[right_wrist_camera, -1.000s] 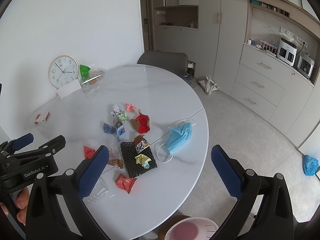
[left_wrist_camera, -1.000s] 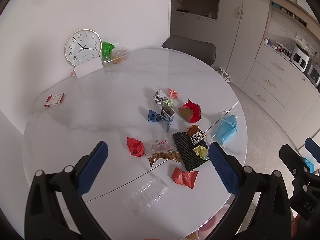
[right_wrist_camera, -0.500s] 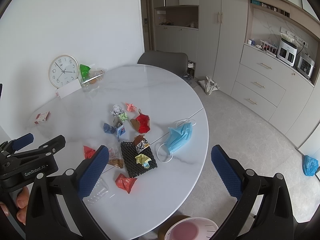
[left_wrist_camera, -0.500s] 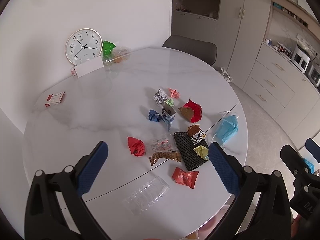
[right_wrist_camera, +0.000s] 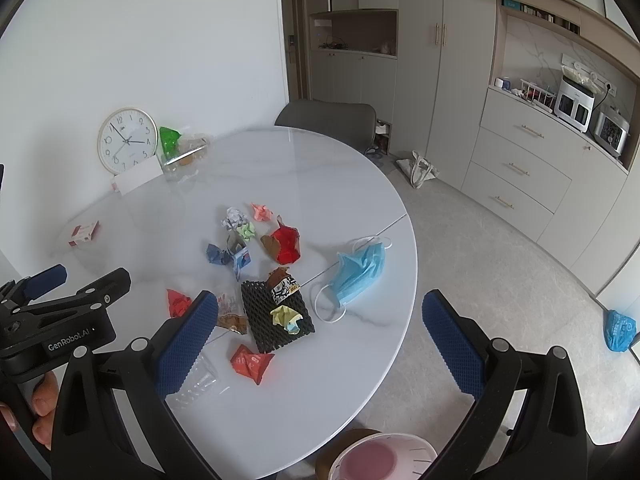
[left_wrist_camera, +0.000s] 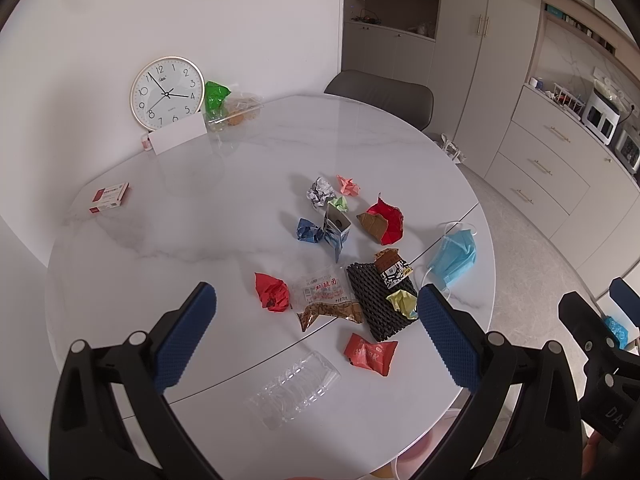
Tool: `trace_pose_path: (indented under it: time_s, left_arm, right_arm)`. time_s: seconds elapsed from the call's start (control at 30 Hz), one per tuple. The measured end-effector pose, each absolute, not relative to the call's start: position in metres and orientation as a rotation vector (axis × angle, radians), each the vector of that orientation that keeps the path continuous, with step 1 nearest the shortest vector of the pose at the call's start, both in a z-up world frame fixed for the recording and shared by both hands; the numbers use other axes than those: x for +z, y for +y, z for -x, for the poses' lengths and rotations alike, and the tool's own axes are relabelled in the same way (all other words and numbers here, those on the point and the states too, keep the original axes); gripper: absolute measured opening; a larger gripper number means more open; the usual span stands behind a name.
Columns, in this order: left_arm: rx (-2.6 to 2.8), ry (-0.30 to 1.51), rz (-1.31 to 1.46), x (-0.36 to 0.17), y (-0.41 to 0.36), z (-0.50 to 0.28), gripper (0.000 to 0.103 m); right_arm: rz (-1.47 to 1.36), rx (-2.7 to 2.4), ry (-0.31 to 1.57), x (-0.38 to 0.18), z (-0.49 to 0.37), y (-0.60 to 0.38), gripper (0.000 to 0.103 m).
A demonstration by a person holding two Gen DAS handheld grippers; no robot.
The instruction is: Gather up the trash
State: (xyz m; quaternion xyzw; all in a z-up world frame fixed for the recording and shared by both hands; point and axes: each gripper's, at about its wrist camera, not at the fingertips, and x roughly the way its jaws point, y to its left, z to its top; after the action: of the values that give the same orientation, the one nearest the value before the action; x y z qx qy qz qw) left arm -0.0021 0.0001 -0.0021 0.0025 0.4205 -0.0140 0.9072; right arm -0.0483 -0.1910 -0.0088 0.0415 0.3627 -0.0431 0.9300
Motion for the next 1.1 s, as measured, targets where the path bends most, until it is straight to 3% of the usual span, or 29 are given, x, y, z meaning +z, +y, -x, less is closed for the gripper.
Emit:
trace_pose_path:
  time_s: [0.53,1.1]
  left_arm:
    - [-0.093,0.882,-0.044,-0.016,0.01,0.002,0.097]
    - [-0.481,1.173,-0.425,-0.191,0.007,-0.013,0.096]
  right_arm:
    - [-0.087,-0.089,0.786,-0.028,0.047,-0.194,0.101]
    - [-0.137,-0.077,1.056,-0.139,0.033,-0.195,0.101]
